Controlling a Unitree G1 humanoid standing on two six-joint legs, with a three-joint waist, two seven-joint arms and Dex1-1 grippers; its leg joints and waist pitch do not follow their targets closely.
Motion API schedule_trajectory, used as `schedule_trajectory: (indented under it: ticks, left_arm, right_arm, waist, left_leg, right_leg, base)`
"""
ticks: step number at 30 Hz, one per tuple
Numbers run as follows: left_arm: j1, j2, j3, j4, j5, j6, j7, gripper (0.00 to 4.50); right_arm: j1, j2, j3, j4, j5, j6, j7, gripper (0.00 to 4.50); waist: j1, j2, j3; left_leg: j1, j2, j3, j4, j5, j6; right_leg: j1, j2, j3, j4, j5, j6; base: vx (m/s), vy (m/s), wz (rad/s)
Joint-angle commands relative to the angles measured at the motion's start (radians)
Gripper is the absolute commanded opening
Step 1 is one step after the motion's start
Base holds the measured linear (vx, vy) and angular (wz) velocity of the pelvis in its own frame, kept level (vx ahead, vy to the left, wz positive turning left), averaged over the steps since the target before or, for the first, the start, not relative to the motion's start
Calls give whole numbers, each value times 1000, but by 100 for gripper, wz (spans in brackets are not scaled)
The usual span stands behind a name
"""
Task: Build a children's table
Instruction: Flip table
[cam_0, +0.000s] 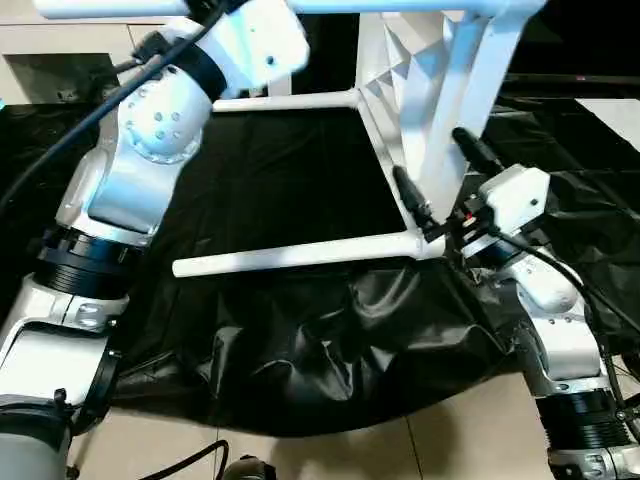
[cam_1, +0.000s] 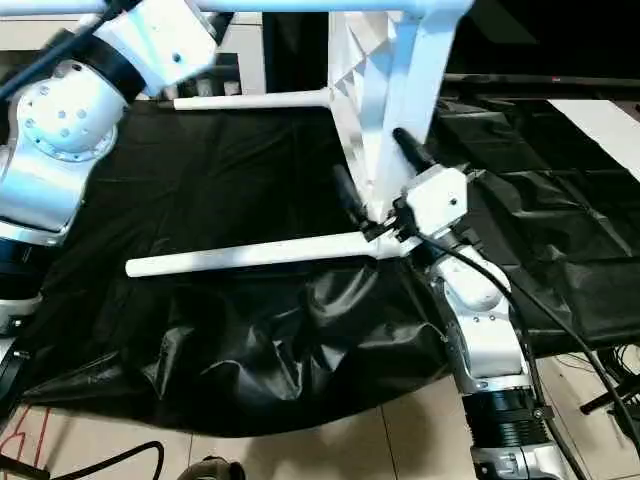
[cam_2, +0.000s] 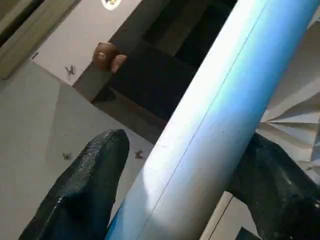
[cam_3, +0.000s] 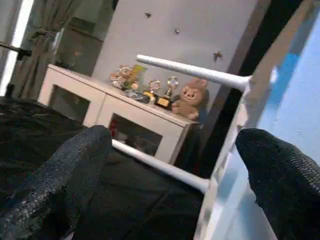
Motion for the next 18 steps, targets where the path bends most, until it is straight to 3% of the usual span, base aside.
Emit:
schedule_trajectory:
  ticks: [1, 7, 8, 12, 16, 18]
  left_arm:
    - [13, 4, 7, -20, -9, 9, -25, 330]
    - [24, -3, 8, -35, -35, 53, -71, 293]
    - [26, -8, 11, -40, -49, 82, -94, 289]
    - [27, -26, 38, -62, -118, 232, -185, 274]
    - [14, -22, 45, -66, -125, 314, -231, 268]
    - [8, -20, 46, -64, -122, 336, -241, 266]
  right_arm:
    - [6, -6, 7, -31, 10, -4, 18, 450]
    - [9, -6, 18, -37, 10, 0, 44, 450]
    - [9, -8, 21, -36, 9, 1, 51, 450]
    - [1, -15, 26, -23, 4, 3, 68, 450]
    - [-6, -28, 30, -12, -2, 3, 86, 450]
    - [-8, -29, 28, -10, 0, 4, 88, 450]
  waist:
    - [0, 8, -73]
    - [2, 6, -72]
    - [3, 8, -71]
    - [4, 1, -67]
    - [4, -1, -65]
    - [5, 3, -66]
  left_leg:
    - [45, 51, -27, -69, -220, -7]
    - [46, 52, -26, -71, -230, -9]
    - [46, 52, -26, -71, -230, -8]
    - [44, 50, -23, -72, -231, 0]
    - [43, 48, -22, -72, -237, 12]
    - [43, 49, -23, -72, -243, 12]
  right_leg:
    - [12, -75, 35, -68, 85, -211]
    - [10, -76, 35, -69, 67, -209]
    - [9, -77, 36, -70, 60, -209]
    - [9, -79, 36, -74, 16, -219]
    - [8, -82, 38, -83, -50, -211]
    - [6, -82, 37, -86, -86, -205]
  base:
    - [0, 0, 0]
    - [0, 0, 0]
    - [0, 0, 0]
    - [0, 0, 0]
    - [0, 0, 0]
    - [0, 0, 0]
